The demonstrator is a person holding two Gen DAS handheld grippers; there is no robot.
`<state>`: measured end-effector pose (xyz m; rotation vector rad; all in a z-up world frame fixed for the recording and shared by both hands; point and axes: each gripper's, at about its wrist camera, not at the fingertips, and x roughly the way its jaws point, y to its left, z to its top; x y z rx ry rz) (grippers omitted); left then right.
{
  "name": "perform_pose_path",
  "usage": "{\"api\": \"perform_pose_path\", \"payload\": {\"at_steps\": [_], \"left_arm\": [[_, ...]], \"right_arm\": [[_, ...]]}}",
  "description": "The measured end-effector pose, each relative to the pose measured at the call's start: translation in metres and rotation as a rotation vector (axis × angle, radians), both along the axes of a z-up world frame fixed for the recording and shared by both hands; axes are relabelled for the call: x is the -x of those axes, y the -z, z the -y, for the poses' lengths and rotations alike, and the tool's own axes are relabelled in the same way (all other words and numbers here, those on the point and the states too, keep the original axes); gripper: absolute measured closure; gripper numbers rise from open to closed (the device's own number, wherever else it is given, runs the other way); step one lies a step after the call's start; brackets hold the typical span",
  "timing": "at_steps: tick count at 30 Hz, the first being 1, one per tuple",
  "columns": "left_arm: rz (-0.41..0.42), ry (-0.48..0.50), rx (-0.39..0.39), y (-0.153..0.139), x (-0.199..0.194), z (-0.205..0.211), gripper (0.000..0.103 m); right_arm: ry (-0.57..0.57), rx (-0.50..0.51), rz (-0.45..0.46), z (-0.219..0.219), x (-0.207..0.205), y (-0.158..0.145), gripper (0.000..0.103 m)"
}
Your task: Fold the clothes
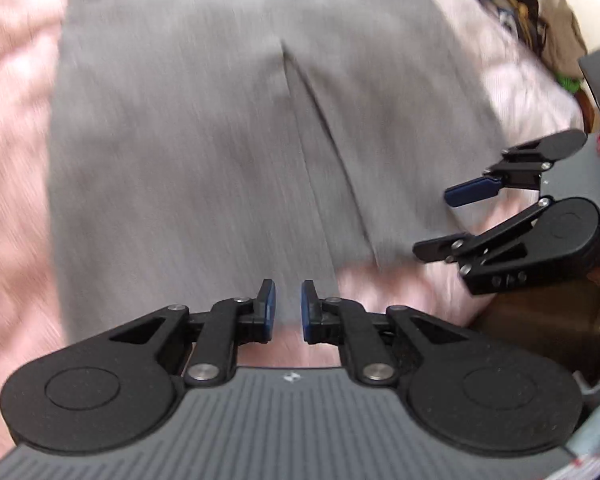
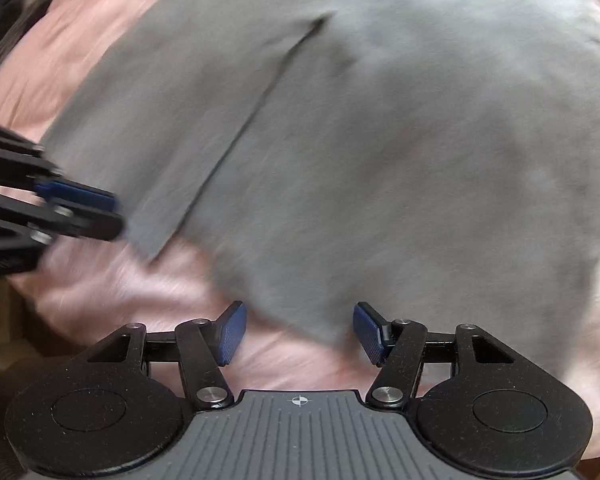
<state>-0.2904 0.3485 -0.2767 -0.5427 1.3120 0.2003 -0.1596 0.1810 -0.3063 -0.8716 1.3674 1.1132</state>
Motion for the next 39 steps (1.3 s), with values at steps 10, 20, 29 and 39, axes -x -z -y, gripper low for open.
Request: {"api": "perform_pose_path", "payload": {"at_steps": [10,20,29,39], "left_arm": [[0.135,-0.156,-0.149,0.001,-0.12,-0.133,0.078],[0.181,-0.142,-0.298,0.051,-0.248,-0.295,0.077],[0.263,-0.288,-0.372,0.046,-0.32,-0.426,0.07],[0.292,-0.324,-0.182,0.072,-0.339,-0.464,0.068]], "right_arm": [[0.324,-0.211,-0.003,-0.073,-0.178,-0.025,0.045],[0.24,-0.398,0.163,-0.198,-0.36,-0.003,0.045],[0.339,-0.548,0.143,-0.297,-0.474,0.007,0.045],[0.347,-0.577,0.042,-0.337,-0.504,0.033,0.079]]}}
